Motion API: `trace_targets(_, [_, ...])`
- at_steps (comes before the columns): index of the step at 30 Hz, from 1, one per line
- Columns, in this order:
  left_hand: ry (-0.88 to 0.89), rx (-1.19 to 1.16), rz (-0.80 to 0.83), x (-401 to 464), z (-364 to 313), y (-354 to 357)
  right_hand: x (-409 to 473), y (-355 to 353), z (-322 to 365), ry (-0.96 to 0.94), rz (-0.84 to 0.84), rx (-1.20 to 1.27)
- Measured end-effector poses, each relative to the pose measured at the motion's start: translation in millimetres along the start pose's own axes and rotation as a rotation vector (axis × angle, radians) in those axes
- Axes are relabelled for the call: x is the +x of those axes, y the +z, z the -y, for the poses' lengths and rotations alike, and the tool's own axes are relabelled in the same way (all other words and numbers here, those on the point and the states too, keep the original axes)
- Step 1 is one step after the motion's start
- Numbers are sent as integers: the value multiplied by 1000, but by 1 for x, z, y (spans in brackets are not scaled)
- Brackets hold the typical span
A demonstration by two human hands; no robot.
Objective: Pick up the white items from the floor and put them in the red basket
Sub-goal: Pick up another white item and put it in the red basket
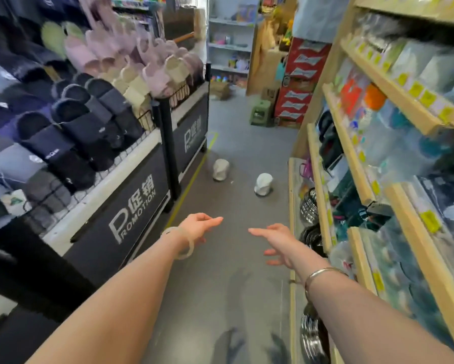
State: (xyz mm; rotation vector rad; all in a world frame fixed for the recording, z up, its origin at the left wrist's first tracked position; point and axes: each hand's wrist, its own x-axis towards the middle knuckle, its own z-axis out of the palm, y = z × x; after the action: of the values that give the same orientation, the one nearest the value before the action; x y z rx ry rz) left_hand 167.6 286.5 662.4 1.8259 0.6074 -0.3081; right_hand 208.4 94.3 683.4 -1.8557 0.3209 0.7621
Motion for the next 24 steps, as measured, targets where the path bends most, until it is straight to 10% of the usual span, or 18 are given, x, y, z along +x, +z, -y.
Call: trace_targets(24, [-117, 43, 196, 537, -269, -10, 480, -139, 295, 214, -120, 139])
